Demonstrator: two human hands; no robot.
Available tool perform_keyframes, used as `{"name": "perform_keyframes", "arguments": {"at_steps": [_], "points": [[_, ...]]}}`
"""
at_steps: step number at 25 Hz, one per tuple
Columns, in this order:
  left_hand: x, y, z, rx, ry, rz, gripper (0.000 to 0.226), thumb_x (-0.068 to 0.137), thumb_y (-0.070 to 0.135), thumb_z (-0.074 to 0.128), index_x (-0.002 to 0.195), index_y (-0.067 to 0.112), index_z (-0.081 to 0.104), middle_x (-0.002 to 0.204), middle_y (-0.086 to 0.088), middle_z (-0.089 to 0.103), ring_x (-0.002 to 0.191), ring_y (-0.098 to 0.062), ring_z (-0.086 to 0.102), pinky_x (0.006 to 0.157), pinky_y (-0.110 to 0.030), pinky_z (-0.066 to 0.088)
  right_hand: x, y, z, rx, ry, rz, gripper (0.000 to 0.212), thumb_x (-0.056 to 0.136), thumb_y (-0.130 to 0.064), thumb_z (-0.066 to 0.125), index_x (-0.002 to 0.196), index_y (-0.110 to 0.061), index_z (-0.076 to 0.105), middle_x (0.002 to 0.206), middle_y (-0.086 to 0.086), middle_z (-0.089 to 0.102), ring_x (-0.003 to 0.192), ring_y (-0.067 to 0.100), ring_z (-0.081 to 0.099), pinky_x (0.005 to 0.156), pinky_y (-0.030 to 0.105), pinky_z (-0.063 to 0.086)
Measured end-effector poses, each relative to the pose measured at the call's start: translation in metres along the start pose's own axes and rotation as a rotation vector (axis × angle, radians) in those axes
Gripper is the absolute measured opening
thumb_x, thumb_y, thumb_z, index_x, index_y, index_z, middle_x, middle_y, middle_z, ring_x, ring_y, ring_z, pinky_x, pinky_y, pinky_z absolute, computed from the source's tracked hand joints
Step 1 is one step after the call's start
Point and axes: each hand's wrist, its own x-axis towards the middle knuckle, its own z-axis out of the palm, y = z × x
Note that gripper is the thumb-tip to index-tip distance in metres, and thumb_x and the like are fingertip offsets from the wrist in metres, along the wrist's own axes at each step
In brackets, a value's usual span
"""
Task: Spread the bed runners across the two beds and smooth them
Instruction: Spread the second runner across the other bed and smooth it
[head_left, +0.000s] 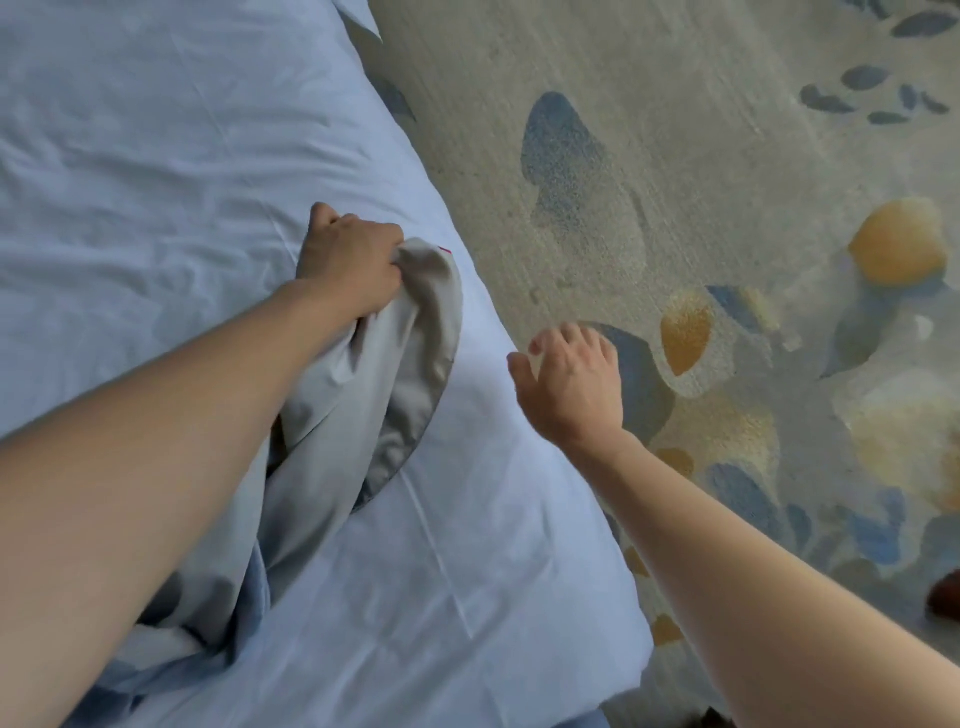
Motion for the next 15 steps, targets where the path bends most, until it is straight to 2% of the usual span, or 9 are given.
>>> {"name": "perform_keyframes", "arguments": {"at_steps": [3,4,6,8,10,11,13,15], "points": [[-0.002,0.004,0.005,0.048,-0.013,0.048,0.007,0.086,0.018,0.052,0.083,0.023,0.049,0.093,-0.010,0.069,0.093,-0.031,0.057,0.091,-0.041,0.027,-0.002,-0.032,0.027,-0.011,-0.147,-0.012,0.052,0.094,-0.057,0.046,0.104,-0.012,0.070,0.110,0.008,0.064,0.109,0.031,0.054,0.106,0.042,0.032],[-0.003,0.010,0.004,0.038,-0.007,0.076,0.007,0.086,0.018,0.052,0.083,0.024,0.049,0.094,-0.009,0.069,0.095,-0.031,0.057,0.092,-0.041,0.028,-0.001,-0.045,0.034,0.021,-0.154,-0.008,0.050,0.093,-0.055,0.049,0.099,-0.010,0.070,0.107,0.009,0.064,0.107,0.031,0.054,0.103,0.042,0.034],[-0.004,0.018,-0.001,0.012,0.024,0.118,0.008,0.084,0.016,0.052,0.085,0.024,0.051,0.096,-0.008,0.069,0.098,-0.031,0.057,0.094,-0.041,0.029,0.003,-0.068,0.043,0.108,-0.105,0.001,0.032,0.089,-0.040,0.056,0.081,-0.010,0.062,0.096,0.009,0.062,0.097,0.033,0.055,0.092,0.040,0.037],[-0.008,0.017,-0.002,0.041,0.167,0.215,0.012,0.082,0.017,0.055,0.093,0.019,0.058,0.098,-0.009,0.066,0.096,-0.032,0.058,0.093,-0.042,0.033,0.010,-0.081,0.046,0.129,-0.034,-0.003,0.017,0.082,-0.023,0.059,0.070,-0.014,0.051,0.086,0.010,0.060,0.087,0.036,0.055,0.082,0.040,0.037],[-0.020,0.014,0.001,0.062,0.350,0.355,0.021,0.082,0.021,0.054,0.101,0.014,0.061,0.098,-0.011,0.062,0.090,-0.033,0.057,0.083,-0.042,0.037,0.022,-0.084,0.045,0.103,0.013,-0.003,0.013,0.079,-0.018,0.059,0.068,-0.013,0.054,0.084,0.012,0.061,0.085,0.037,0.055,0.080,0.041,0.039],[-0.028,0.015,0.006,0.050,0.406,0.438,0.020,0.082,0.022,0.053,0.098,0.013,0.061,0.095,-0.011,0.060,0.087,-0.033,0.056,0.078,-0.043,0.037,0.029,-0.083,0.044,0.081,0.028,-0.001,0.013,0.080,-0.018,0.058,0.069,-0.012,0.056,0.085,0.012,0.062,0.086,0.037,0.056,0.081,0.042,0.039],[-0.045,0.020,0.017,0.044,0.401,0.567,0.013,0.079,0.025,0.058,0.085,0.015,0.063,0.083,-0.009,0.061,0.079,-0.031,0.057,0.074,-0.041,0.035,0.044,-0.078,0.039,0.035,0.036,0.023,0.015,0.084,-0.019,0.055,0.075,-0.009,0.059,0.092,0.013,0.063,0.092,0.036,0.055,0.085,0.042,0.038],[-0.058,0.029,0.024,0.133,0.223,0.555,0.022,0.080,0.038,0.060,0.078,0.018,0.068,0.077,-0.003,0.065,0.080,-0.027,0.058,0.078,-0.039,0.034,0.056,-0.074,0.035,0.034,0.052,0.047,0.017,0.086,-0.022,0.056,0.082,-0.008,0.064,0.098,0.012,0.063,0.097,0.035,0.053,0.088,0.042,0.036]]}}
